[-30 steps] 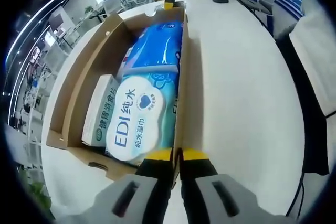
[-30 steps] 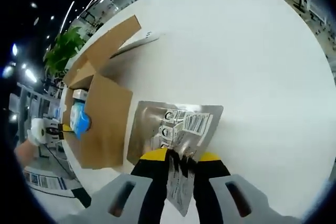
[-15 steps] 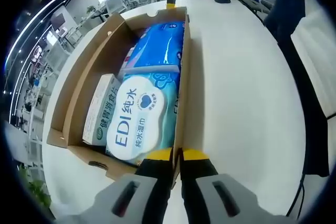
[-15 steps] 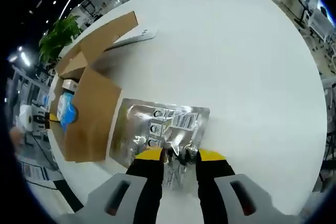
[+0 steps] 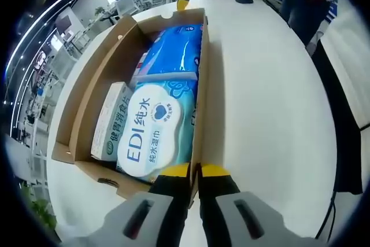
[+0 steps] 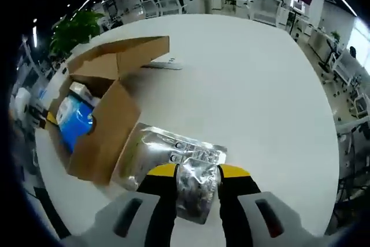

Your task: Operate the shoe box by opening the lid, removing the specified soft item, and placing it in the target area until the item is outside and the box remains undamaged.

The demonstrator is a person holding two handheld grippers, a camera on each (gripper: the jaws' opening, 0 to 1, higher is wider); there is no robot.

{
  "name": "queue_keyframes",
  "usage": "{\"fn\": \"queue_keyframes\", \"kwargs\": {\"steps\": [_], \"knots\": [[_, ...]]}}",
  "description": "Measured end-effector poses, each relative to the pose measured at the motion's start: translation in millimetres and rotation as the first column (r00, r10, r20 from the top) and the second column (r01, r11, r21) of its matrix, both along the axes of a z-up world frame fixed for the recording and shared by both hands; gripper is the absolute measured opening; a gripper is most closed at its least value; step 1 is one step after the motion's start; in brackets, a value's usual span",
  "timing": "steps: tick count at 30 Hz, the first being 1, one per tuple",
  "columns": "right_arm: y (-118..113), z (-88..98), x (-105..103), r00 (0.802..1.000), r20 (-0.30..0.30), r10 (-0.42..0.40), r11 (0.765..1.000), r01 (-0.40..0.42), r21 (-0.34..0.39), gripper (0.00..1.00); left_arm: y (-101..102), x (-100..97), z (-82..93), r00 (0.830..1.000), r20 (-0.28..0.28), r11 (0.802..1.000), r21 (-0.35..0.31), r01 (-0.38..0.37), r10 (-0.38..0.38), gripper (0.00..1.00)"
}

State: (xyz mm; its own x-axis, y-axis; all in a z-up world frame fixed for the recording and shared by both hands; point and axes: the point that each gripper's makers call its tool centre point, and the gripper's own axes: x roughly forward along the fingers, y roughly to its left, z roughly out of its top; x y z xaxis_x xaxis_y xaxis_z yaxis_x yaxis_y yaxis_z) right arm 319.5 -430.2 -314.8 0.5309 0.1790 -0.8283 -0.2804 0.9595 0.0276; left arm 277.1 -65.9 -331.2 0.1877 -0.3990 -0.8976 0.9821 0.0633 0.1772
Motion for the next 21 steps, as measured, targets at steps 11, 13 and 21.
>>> {"fn": "queue_keyframes", "kwargs": {"steps": [11,13,21], "knots": [[22.1,-32.1,4.6,0.997,0.071,0.039,0.999,-0.04,0.011,0.43,-0.1,0.6,0.0,1.0,-0.001,1.0,-0.001,-0.002,0.002,0.03],[25.3,-36.9,7.1,0.998,0.053,0.031,0.999,-0.033,0.024,0.43,-0.1,0.7,-0.1,1.0,-0.001,1.0,0.0,-0.002,0.002,0.03],[26.1,-53.4,3.2,0.999,0.028,0.014,1.0,-0.015,0.015,0.44,-0.1,0.6,0.0,1.0,0.0,1.0,-0.001,0.0,0.0,0.03]]}}
